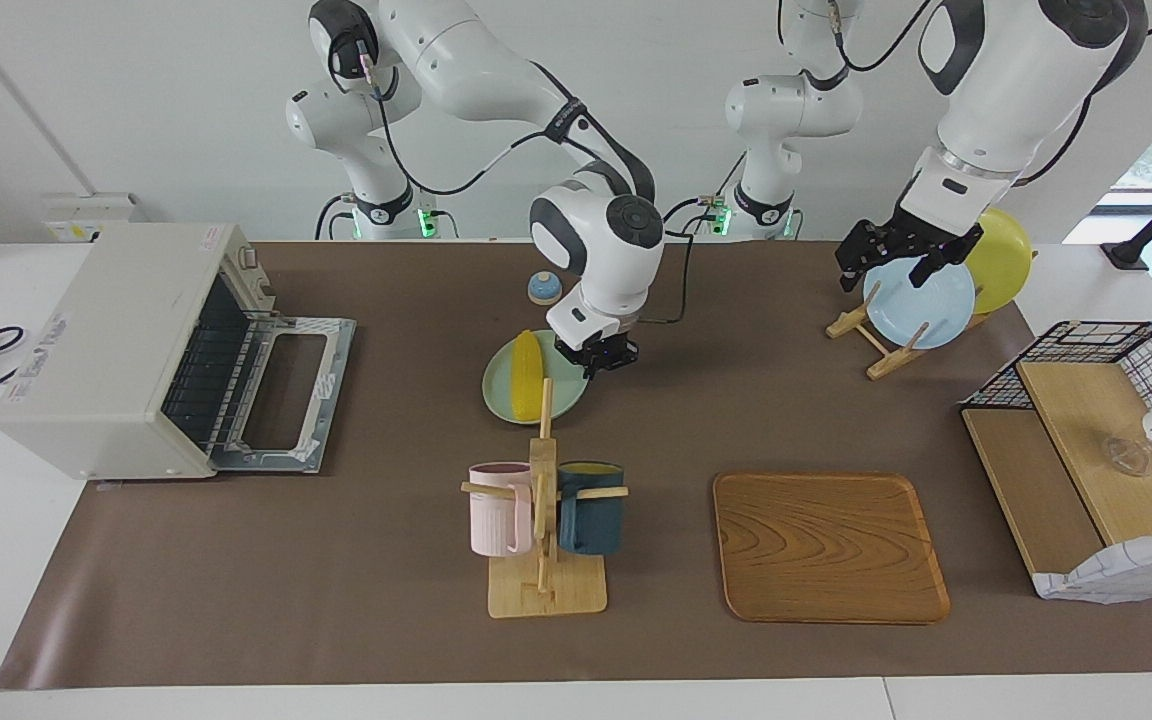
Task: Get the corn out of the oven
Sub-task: 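Pull the green plate with corn out of the oven, then lower the plate onto the table center and open the right gripper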
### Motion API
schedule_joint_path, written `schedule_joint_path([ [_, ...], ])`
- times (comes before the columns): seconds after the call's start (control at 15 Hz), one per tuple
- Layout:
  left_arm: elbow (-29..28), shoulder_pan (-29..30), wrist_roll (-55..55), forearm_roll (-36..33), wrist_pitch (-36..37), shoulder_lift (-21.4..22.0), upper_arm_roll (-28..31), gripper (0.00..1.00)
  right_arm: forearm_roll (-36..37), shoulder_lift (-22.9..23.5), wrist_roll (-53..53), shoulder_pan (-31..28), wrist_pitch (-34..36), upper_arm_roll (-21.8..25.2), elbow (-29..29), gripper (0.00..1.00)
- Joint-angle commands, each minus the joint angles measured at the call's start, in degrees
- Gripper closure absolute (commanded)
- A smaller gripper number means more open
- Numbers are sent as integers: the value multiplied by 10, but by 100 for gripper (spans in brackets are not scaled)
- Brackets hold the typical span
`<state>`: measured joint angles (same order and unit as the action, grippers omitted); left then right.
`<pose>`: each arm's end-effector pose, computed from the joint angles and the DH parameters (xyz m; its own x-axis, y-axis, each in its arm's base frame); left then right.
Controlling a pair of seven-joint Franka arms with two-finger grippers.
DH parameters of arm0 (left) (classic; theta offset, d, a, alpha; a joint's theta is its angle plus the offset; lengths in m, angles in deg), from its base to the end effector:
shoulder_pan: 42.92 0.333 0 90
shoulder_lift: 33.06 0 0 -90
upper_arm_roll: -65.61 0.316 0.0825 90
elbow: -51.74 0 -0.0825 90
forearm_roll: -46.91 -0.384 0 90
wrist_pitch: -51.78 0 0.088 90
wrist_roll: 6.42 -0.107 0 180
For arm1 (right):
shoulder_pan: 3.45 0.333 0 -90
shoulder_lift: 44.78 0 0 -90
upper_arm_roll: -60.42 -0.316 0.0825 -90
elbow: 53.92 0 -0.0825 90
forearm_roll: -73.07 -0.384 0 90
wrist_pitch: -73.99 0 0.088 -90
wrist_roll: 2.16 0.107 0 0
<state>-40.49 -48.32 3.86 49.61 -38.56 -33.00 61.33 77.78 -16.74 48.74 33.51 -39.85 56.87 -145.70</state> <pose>0.5448 -0.0980 0.6073 0.9991 0.0107 -0.0398 0.0123 -0.9991 0.0405 0.5175 0.4288 0.3387 0.9880 -0.1511 -0.0325 -0.1468 -0.9834 0.1070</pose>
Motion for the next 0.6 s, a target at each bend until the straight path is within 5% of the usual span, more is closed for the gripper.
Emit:
schedule_joint_path([
  [0.0, -9, -1, -8, 13, -12, 8, 1, 0, -26, -4, 17, 0, -49, -2, -31, 100],
  [0.13, -9, -1, -9, 13, -11, 8, 1, 0, -39, -5, 19, 0, -89, -2, -47, 100],
  [0.33, -11, -1, -9, 14, -12, 9, 1, 0, -39, -6, 18, -3, -127, -2, -54, 48],
  [0.47, -12, -3, -9, 14, -12, 9, 1, 0, -38, -6, 18, -2, -118, -1, -32, 26],
  [0.53, -13, -3, -9, 14, -12, 8, 1, 0, -33, -7, 13, -6, -96, -1, -14, 25],
])
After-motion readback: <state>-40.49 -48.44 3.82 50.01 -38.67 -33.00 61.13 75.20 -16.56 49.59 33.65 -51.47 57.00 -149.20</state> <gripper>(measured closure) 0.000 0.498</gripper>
